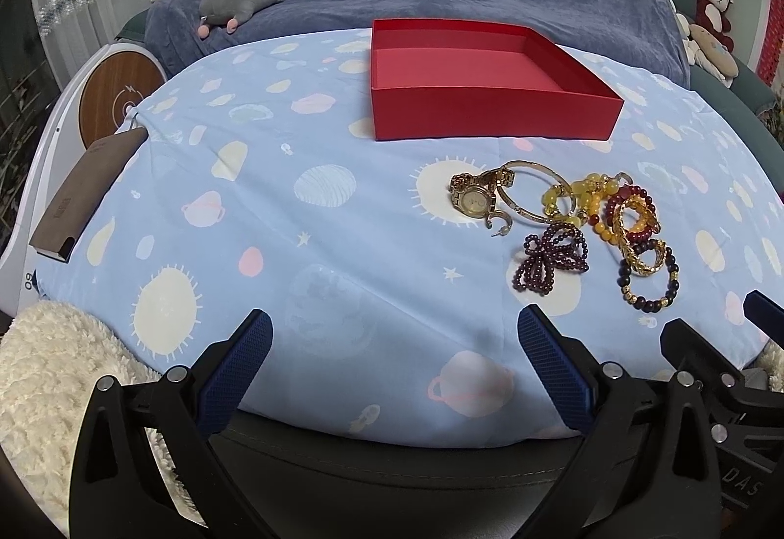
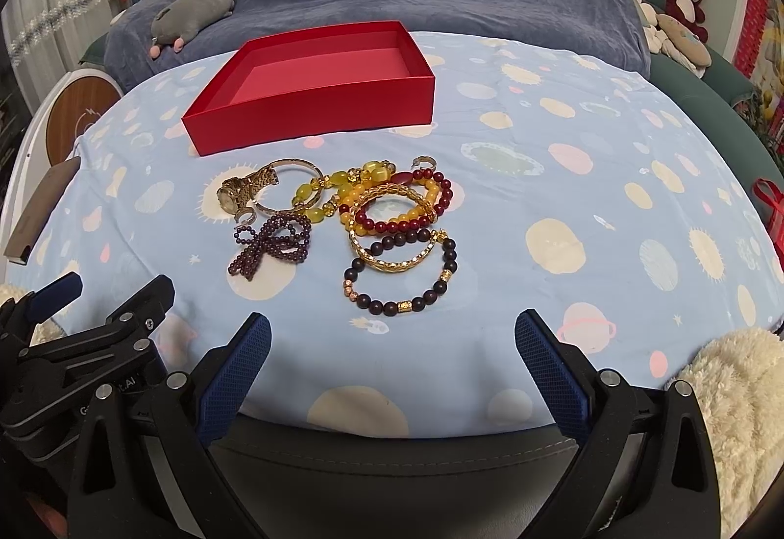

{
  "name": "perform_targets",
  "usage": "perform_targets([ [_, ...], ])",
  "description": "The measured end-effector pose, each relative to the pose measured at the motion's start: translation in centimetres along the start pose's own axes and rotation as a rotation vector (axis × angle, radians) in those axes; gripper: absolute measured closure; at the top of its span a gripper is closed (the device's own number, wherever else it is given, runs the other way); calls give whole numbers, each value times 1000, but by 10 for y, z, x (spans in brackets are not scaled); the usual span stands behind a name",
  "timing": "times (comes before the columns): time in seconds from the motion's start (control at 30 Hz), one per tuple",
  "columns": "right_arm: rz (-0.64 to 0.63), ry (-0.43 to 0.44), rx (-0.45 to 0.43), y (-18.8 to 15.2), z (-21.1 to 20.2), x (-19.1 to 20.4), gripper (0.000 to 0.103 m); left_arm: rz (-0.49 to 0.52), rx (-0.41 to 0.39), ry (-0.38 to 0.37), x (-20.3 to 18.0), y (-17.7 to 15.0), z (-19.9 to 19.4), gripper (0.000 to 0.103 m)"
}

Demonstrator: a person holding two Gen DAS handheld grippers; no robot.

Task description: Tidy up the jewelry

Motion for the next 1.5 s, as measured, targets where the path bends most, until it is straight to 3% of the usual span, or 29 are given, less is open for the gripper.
perform_targets([
  [1.5, 6, 0, 6, -4, 1, 1, 7, -15, 10, -6, 1, -3, 1, 7],
])
Point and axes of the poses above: each gripper's, at about its wrist camera, not at the fingertips, and z roughly the way its jaws point, x to its left, y to its top, the point moved 6 cm from there along z, roughly the way its jaws point, and after that the axes turned 7 degrees about -z, right-handed, at the moved point
